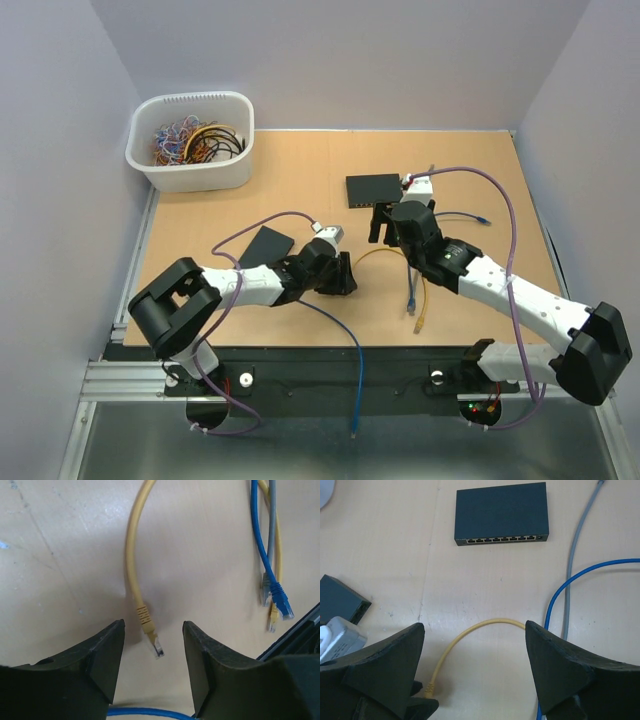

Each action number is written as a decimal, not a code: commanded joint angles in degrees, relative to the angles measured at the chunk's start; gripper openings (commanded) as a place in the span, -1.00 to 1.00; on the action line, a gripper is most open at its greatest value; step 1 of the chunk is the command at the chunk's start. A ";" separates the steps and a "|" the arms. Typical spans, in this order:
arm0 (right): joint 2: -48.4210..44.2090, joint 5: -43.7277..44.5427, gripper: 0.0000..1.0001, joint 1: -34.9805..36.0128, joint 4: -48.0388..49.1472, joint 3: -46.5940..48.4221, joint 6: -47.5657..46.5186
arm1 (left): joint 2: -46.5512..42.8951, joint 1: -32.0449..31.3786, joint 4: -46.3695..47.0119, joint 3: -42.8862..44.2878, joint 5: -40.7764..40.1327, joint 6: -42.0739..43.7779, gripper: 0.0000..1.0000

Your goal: Insert the plug into the switch port

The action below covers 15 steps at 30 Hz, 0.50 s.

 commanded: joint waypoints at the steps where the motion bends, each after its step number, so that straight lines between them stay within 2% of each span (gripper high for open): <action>1: -1.80 1.65 0.73 0.08 0.17 -0.62 0.84 | 2.37 -1.60 -0.98 3.44 -0.91 0.23 0.13; 6: -1.45 1.04 0.73 0.00 0.08 -0.97 1.45 | 5.00 -3.00 -3.08 5.29 -2.23 0.32 -0.13; 9: -1.45 0.25 0.73 0.08 -0.27 -0.97 1.80 | 5.45 -3.27 -5.19 6.35 -3.11 0.93 -0.45; 10: -1.45 -0.01 0.73 -0.09 -0.36 -0.97 1.98 | 5.36 -3.45 -5.81 6.61 -3.11 1.19 -0.70; 12: -1.27 -2.38 0.73 0.00 -1.32 -0.62 2.77 | 4.58 -3.54 -8.00 7.58 -6.44 2.60 -1.00; 15: 0.21 -6.24 0.73 -0.18 -2.99 1.22 5.14 | 2.73 -3.45 -11.34 8.54 -11.00 4.97 -1.00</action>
